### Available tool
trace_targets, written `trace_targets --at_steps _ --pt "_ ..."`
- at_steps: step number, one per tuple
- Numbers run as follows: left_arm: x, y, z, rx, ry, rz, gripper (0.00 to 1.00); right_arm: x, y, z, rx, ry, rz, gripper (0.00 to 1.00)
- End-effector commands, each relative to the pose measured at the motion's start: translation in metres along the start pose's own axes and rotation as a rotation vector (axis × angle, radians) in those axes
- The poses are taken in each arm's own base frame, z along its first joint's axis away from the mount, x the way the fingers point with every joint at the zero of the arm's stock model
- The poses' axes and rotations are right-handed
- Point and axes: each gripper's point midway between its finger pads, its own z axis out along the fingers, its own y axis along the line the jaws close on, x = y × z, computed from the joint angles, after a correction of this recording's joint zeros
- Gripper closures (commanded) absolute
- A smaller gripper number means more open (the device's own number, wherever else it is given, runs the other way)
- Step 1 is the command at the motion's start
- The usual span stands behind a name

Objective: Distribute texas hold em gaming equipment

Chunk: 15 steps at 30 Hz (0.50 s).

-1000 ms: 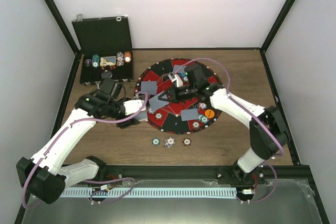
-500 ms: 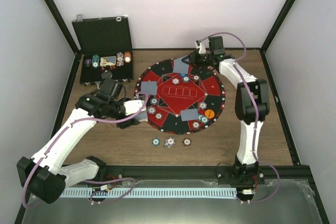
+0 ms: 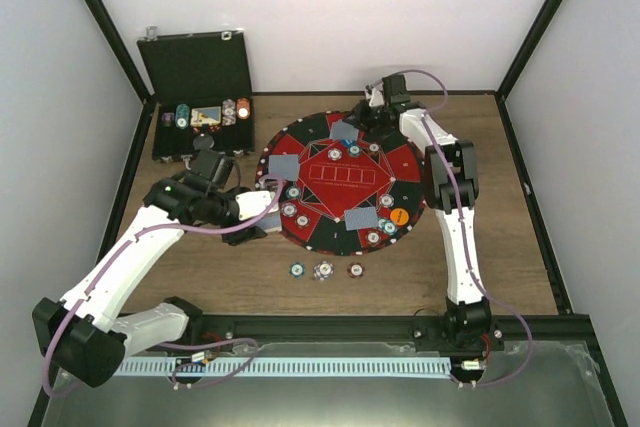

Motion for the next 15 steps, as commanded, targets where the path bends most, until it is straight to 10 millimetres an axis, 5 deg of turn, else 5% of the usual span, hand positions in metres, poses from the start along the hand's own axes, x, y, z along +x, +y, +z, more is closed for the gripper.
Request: trace_targets --at_steps 1,4,9,15 --pt "-0.002 -0.005 -0.003 0.013 -0.022 0.013 0.90 -0.024 0.006 -0.014 0.072 -0.064 -0.042 0.72" --pt "-0.001 -0.004 -0.002 0.012 -0.016 0.007 0.90 -0.037 0.014 -0.036 0.151 -0.119 -0.086 0.47" --pt "-0.003 -0.003 -0.005 0.002 -0.023 0.001 0.90 -0.050 0.029 -0.076 0.256 -0.187 -0.129 0.38" --pt "-0.005 -0.001 -0.001 0.010 -0.028 -0.012 0.90 -0.019 0.072 -0.115 0.215 -0.209 -0.165 0.21"
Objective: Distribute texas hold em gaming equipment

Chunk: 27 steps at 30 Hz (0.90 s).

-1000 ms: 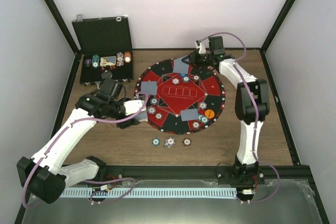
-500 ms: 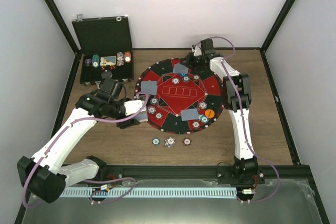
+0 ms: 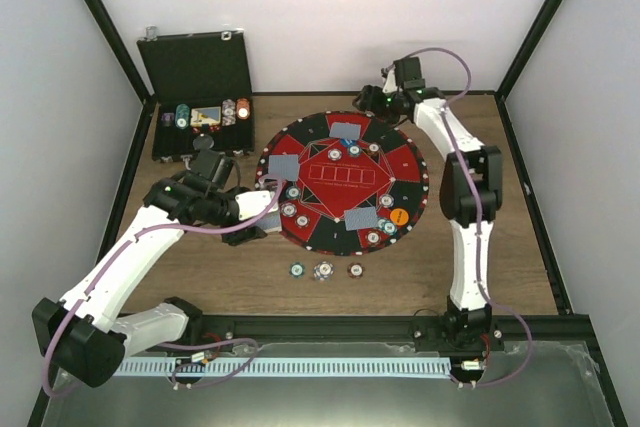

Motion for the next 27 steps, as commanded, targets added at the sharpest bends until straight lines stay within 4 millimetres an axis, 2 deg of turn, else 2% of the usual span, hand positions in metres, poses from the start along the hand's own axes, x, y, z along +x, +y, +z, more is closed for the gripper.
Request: trace_targets --at_steps 1,4,9,12,14,16,19,27 --pt "-0.006 -0.002 -0.001 0.013 -0.032 -0.006 0.90 0.001 0.048 -0.062 -0.054 -0.074 -0.065 0.20" --pt "-0.010 0.001 -0.001 0.007 -0.042 -0.009 0.90 0.048 0.083 -0.080 -0.158 -0.021 -0.085 0.16" --pt "-0.011 0.003 0.000 0.003 -0.049 -0.006 0.90 0.149 0.155 -0.114 -0.392 0.089 -0.137 0.09" --pt "-0.011 0.004 0.001 0.006 -0.044 -0.006 0.90 0.203 0.186 -0.136 -0.528 0.164 -0.138 0.09" --pt "-0.011 0.004 0.002 0.006 -0.043 -0.006 0.90 0.237 0.194 -0.142 -0.580 0.230 -0.125 0.09" --pt "-0.011 0.004 0.002 0.006 -0.046 -0.002 0.90 0.258 0.204 -0.146 -0.623 0.280 -0.117 0.09" --pt "-0.012 0.005 0.003 0.008 -0.050 0.001 0.90 0.277 0.218 -0.150 -0.678 0.327 -0.120 0.09" --pt "-0.015 0.007 0.001 0.002 -0.058 0.004 0.90 0.304 0.244 -0.138 -0.739 0.433 -0.122 0.13"
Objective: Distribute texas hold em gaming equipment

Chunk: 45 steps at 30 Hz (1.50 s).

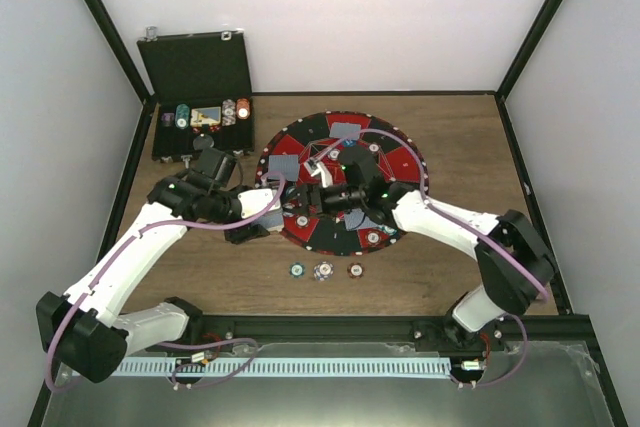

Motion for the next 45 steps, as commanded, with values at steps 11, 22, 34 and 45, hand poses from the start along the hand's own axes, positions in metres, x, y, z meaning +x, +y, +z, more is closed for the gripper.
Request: trace_targets --at_steps 11,22,34,45 --pt "-0.011 0.002 -0.005 -0.008 -0.048 0.029 0.89 0.002 0.027 0.051 -0.150 0.109 0.009 0.22" --pt "-0.011 0.001 -0.009 -0.020 -0.051 0.038 0.90 0.007 -0.016 0.050 -0.085 0.128 0.071 0.31" --pt "-0.010 0.000 -0.010 -0.020 -0.050 0.040 0.90 -0.001 -0.036 0.018 -0.008 0.064 0.082 0.51" --pt "-0.009 0.002 -0.007 -0.023 -0.044 0.035 0.90 -0.013 -0.028 -0.003 0.021 0.005 0.071 0.98"
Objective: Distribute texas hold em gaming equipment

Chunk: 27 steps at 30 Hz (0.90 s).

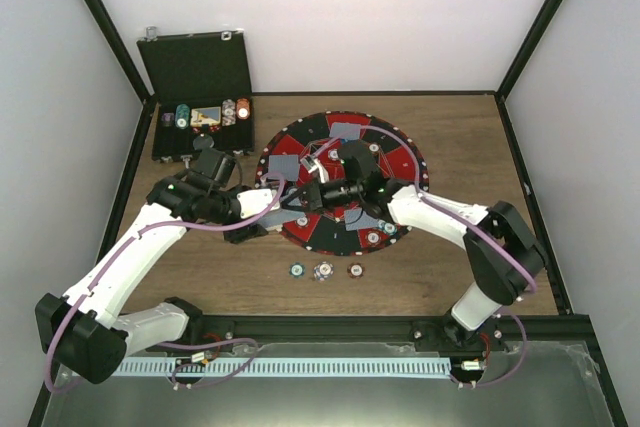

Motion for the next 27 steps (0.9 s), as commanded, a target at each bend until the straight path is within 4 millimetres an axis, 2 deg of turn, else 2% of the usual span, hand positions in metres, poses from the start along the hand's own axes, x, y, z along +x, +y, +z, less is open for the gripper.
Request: trace_targets --at_steps 1,6,10,14,17,19,21,23,27 --pt "-0.011 0.000 -0.005 -0.005 -0.054 0.029 0.90 -0.008 -0.025 -0.021 0.102 -0.058 0.058 0.99" --pt "-0.005 0.001 0.000 -0.009 -0.034 0.029 0.90 -0.016 -0.033 -0.050 0.134 -0.113 0.067 0.99" --pt "-0.006 0.001 -0.001 -0.007 -0.036 0.028 0.90 -0.018 -0.052 -0.082 0.185 -0.165 0.091 0.99" --pt "-0.006 0.001 -0.001 -0.007 -0.035 0.029 0.90 -0.011 -0.084 -0.113 0.254 -0.207 0.134 0.99" --pt "-0.005 0.001 -0.001 -0.004 -0.030 0.028 0.90 0.000 -0.126 -0.129 0.406 -0.212 0.174 0.99" --pt "-0.005 0.000 -0.002 -0.003 -0.029 0.026 0.90 0.009 -0.151 -0.136 0.507 -0.204 0.193 0.99" --pt "-0.005 0.000 -0.002 0.000 -0.029 0.026 0.90 0.018 -0.167 -0.137 0.554 -0.190 0.213 0.99" --pt "-0.005 0.000 -0.002 -0.002 -0.030 0.025 0.90 0.025 -0.179 -0.136 0.585 -0.179 0.228 0.99" --pt "-0.005 -0.001 -0.003 0.003 -0.026 0.023 0.90 0.025 -0.195 -0.141 0.653 -0.183 0.233 0.99"
